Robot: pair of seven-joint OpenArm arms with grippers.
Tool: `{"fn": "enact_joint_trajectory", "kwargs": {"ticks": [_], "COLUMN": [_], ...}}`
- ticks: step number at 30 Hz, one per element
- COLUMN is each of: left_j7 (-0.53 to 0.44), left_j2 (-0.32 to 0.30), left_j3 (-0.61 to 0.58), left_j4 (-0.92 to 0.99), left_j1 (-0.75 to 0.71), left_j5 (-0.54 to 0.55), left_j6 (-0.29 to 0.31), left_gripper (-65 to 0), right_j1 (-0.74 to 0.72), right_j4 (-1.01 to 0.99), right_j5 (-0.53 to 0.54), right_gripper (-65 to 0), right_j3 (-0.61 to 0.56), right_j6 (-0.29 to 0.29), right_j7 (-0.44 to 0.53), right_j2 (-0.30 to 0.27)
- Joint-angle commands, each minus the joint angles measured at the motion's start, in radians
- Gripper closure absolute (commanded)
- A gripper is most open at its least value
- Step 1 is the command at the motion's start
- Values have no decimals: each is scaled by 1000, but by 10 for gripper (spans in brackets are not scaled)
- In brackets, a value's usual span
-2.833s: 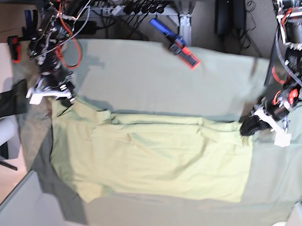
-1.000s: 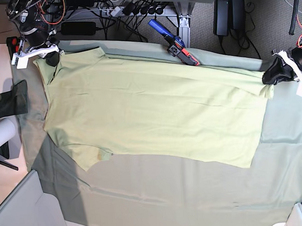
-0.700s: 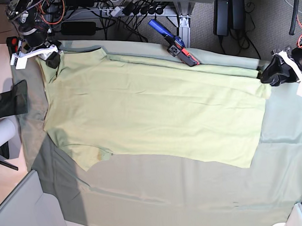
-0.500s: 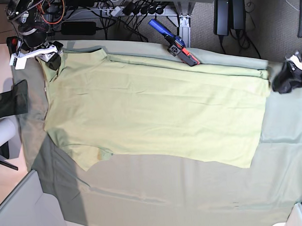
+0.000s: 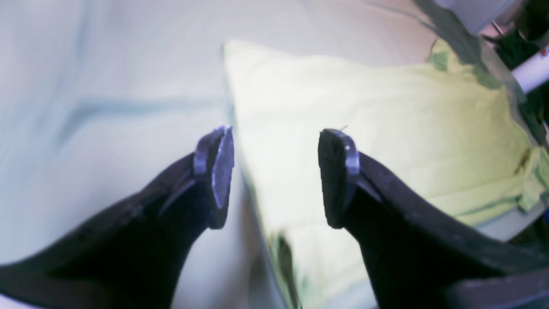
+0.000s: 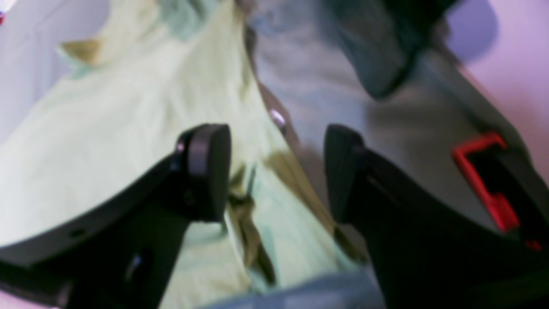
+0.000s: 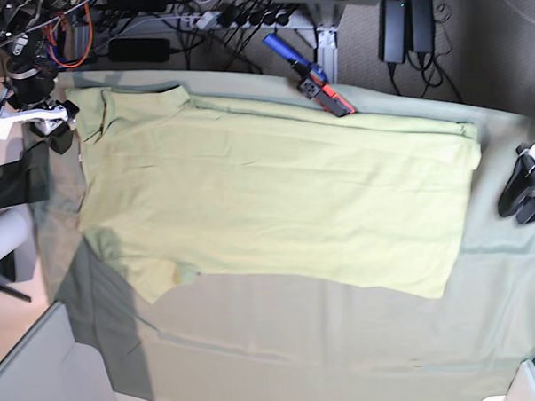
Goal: Fold the T-shirt properly
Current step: 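Grasp the shirt's side edge with both grippers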
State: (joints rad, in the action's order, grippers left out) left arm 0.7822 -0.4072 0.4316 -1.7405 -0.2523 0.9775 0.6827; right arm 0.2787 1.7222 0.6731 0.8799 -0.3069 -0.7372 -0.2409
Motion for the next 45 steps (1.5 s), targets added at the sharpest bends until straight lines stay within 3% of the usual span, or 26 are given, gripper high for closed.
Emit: {"fn": "enact_joint_trajectory", "kwargs": {"ticks": [1, 6, 9, 14, 20, 26, 33, 35, 38, 40, 42, 45], "left_j7": [-34, -96, -128, -190, -218, -212, -176, -176, -139, -93, -39, 2], "left_j2": [-17, -17, -17, -11, 59, 126, 143, 143, 143, 144, 143, 144], "left_j3": [-28, -201, -269, -326, -327, -327, -327, -327, -327, -327, -327, -327], "left_j4": [-7, 107, 259, 576, 957, 1014, 1013, 1004, 971, 945, 911, 870], "left_j1": [48, 227, 338, 523, 694, 717, 718, 718, 717, 717, 715, 715], "left_j5": [-11, -177, -213, -229, -293, -331, -331, -331, -320, -269, -230, -228], "left_j6": [15, -18, -32, -32, -31, -28, -15, -15, 15, 15, 15, 15], "left_gripper": [-352, -352, -353, -353, -353, -353, -352, -312, -128, -50, 0, 0], "right_j1": [-21, -96, -127, -137, -137, -136, -137, -137, -143, -169, -212, -291], "right_j4": [14, -12, -43, -90, -97, -97, -97, -97, -97, -97, -97, -113], "right_j5": [-1, -54, -91, -113, -112, -114, -116, -116, -119, -150, -174, -196], "right_gripper": [-345, -345, -345, -345, -345, -345, -345, -345, -345, -345, -345, -345], "right_j3": [-6, -72, -119, -163, -162, -162, -162, -162, -162, -162, -162, -163], "right_j6": [-16, -15, -14, -15, -14, -15, -14, -14, -14, -11, 1, 16], "right_j7": [23, 34, 39, 49, 48, 44, 47, 62, 120, 143, 143, 142], "right_j2": [-17, -17, -18, -17, -17, -17, -18, -26, -51, -69, -84, -103]}}
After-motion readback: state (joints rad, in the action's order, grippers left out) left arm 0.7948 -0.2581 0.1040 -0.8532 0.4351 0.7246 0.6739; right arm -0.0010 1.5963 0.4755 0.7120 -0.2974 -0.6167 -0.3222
